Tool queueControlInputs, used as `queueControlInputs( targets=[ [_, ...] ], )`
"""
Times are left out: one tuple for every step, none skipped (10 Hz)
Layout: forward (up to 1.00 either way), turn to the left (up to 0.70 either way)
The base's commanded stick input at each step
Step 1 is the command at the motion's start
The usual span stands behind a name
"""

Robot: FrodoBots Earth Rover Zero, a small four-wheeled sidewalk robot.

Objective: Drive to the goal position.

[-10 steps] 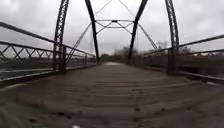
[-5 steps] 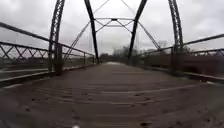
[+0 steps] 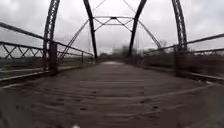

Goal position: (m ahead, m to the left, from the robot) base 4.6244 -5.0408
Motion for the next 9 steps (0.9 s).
queueControlInputs(
  targets=[
    [0.7,0.0],
    [0.7,0.0],
    [0.7,0.0],
    [0.7,0.0],
    [0.7,0.0],
    [0.7,0.0],
    [0.7,0.0],
    [0.7,0.0],
    [0.7,0.0]
  ],
)
